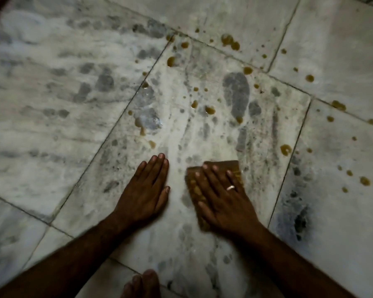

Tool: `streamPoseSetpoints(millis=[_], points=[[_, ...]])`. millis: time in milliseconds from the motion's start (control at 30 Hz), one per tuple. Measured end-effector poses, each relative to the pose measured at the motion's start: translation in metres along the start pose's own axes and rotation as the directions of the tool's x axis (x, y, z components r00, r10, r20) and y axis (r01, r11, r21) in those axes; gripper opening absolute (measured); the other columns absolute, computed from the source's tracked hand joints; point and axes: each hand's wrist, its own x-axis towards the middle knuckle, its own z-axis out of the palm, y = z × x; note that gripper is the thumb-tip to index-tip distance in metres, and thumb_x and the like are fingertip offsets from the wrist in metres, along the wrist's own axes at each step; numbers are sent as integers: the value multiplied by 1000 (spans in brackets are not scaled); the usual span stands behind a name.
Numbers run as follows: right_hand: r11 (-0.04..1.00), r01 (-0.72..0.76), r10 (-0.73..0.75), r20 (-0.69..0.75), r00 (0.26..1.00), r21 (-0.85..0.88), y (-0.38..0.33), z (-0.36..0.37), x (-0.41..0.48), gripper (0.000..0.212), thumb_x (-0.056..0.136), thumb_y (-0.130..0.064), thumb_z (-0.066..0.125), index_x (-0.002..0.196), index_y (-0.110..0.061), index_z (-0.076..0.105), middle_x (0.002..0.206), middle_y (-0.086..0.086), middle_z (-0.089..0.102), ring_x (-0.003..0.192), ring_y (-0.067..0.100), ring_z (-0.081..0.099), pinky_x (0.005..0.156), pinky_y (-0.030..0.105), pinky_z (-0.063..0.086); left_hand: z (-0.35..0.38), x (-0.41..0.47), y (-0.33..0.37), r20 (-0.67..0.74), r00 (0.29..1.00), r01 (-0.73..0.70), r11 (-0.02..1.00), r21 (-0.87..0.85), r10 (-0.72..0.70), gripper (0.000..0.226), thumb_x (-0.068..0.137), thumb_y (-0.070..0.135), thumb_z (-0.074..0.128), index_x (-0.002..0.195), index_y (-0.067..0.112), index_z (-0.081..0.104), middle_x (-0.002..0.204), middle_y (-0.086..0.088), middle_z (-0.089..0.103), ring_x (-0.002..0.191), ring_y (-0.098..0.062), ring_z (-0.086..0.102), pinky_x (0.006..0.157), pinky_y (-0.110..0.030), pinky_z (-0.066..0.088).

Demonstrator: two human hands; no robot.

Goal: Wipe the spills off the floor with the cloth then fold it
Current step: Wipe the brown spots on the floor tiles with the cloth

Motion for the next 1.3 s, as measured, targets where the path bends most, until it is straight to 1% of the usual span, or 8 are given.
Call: streamPoseSetpoints(millis=[167,300,533,667,767,900,1133,1300], points=[[952,-305,303,49,952,40,21,-2,75,69,101,-49,24,163,-21,10,171,7,11,158,24,7,126,49,11,-3,0,2,2,999,36,998,-51,-36,63,103,38,27,153,-1,31,162,-19,26,152,-31,23,123,-47,20],[978,-194,194,0,981,74,-24,3,118,69,101,-46,32,162,-19,16,170,9,17,157,28,12,126,50,12,-1,0,1,-38,999,28,997,-72,-31,61,103,34,30,151,-4,32,161,-21,27,151,-33,24,122,-50,24],[999,-35,36,-17,999,21,-37,5,49,65,104,-45,35,161,-17,22,169,8,20,157,24,13,124,48,23,-3,-8,-2,-62,990,-130,989,-63,126,63,97,31,43,149,-6,36,158,-24,32,149,-35,29,118,-50,29],[999,-51,51,26,998,-12,-12,-1,42,65,105,-52,28,161,-19,23,168,6,22,156,22,20,122,46,27,-3,-5,-1,-41,997,-63,996,-58,61,62,99,32,40,149,-4,37,159,-22,30,149,-34,30,119,-48,27],[992,-128,127,57,990,12,-15,-2,57,67,104,-51,25,162,-19,16,169,6,17,157,22,13,124,45,16,-2,-5,1,-16,1000,-6,999,-51,5,63,101,36,38,150,-4,36,159,-23,31,149,-34,28,117,-51,31],[973,-222,217,66,974,64,-32,0,84,68,104,-49,20,163,-18,9,171,6,9,157,23,2,125,45,6,0,-9,3,6,984,178,983,-41,-178,68,100,42,36,152,-2,33,160,-22,28,150,-33,27,122,-49,22],[999,-2,-1,54,999,54,-44,2,91,70,103,-49,31,163,-19,12,171,6,12,158,25,7,125,50,18,0,-23,-17,-4,914,405,911,-77,-406,67,103,44,21,152,-1,32,161,-20,27,149,-32,28,121,-46,20],[992,-72,75,-27,997,100,-75,7,139,67,102,-47,35,161,-18,23,168,8,24,156,28,17,125,50,19,-7,-10,-44,-43,857,501,850,-162,-513,68,102,42,22,154,0,27,163,-19,24,151,-30,23,123,-38,10]])
